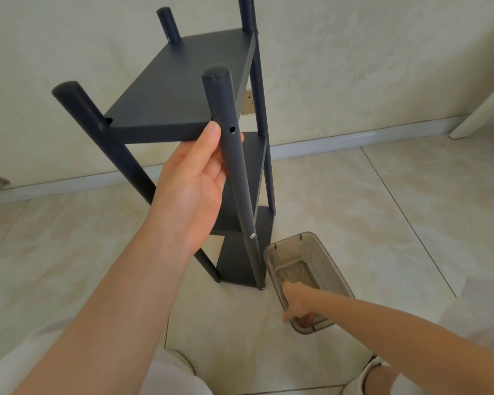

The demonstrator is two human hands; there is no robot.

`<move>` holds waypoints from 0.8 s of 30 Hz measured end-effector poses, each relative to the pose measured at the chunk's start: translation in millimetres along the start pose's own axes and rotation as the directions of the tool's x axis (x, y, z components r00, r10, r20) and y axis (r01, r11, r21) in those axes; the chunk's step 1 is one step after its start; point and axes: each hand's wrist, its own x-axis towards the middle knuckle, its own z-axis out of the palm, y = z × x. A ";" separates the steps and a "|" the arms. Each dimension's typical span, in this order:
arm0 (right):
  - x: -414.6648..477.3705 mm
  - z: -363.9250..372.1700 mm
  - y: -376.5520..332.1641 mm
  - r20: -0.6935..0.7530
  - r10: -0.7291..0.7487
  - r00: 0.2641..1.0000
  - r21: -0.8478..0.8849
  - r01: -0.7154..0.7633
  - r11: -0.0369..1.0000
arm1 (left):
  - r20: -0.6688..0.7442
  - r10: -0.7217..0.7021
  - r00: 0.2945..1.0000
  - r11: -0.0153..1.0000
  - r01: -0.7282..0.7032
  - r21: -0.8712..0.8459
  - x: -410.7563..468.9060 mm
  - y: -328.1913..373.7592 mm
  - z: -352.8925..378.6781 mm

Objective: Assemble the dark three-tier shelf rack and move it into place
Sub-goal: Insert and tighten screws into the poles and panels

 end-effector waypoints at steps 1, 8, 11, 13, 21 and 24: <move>0.2 -1.5 1.5 0.021 -0.016 1.000 0.008 0.016 1.000 | 0.004 -0.002 1.000 1.000 0.002 0.000 0.0 0.2 -0.3; 1.3 -27.4 29.8 0.115 0.091 0.989 0.299 -0.122 0.947 | 0.018 0.007 1.000 1.000 -0.007 -0.013 0.9 0.1 0.7; 7.6 -16.0 42.3 0.043 0.183 0.982 0.146 -0.187 0.971 | 0.023 0.003 1.000 1.000 -0.003 -0.001 1.5 -0.5 0.1; 15.8 -4.4 44.5 0.029 0.170 0.985 0.047 -0.171 0.984 | 0.024 0.004 1.000 1.000 -0.004 0.006 2.3 -1.0 -1.4; 42.6 29.5 27.5 -0.007 0.030 1.000 -0.417 -0.031 0.908 | 0.029 0.003 1.000 0.999 -0.005 0.050 3.1 -1.7 -4.4; 51.4 31.4 23.1 -0.010 0.026 1.000 -0.476 -0.027 0.879 | 0.036 0.010 0.999 0.999 -0.011 0.038 4.8 -2.6 -5.8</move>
